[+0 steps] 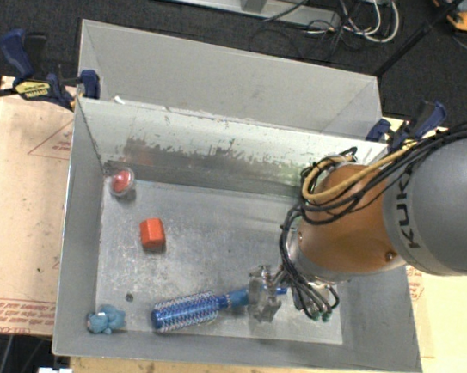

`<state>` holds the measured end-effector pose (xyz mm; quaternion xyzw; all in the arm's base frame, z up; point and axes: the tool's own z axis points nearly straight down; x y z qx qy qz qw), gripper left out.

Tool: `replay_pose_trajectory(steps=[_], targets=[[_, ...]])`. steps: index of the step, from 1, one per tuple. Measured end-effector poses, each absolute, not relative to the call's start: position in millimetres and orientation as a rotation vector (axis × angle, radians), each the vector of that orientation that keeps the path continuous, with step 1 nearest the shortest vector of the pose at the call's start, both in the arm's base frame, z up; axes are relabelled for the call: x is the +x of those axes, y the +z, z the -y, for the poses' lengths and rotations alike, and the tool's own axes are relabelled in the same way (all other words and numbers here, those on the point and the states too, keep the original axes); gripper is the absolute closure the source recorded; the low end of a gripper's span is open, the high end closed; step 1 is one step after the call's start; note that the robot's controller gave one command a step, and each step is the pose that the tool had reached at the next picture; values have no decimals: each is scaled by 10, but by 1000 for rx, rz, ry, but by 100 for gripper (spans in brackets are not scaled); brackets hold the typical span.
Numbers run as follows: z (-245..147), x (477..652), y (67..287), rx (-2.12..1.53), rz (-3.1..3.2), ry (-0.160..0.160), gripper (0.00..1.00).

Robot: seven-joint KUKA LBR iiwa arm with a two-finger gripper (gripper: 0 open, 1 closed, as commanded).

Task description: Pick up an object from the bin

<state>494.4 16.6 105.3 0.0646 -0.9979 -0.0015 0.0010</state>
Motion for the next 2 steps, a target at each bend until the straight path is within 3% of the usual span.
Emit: replay_pose_trajectory(steps=[1, 2], targets=[[-425, 5006, 1309, 269, 3135, -3, 100], [-412, 5001, 1298, 265, 3133, -2, 0]])
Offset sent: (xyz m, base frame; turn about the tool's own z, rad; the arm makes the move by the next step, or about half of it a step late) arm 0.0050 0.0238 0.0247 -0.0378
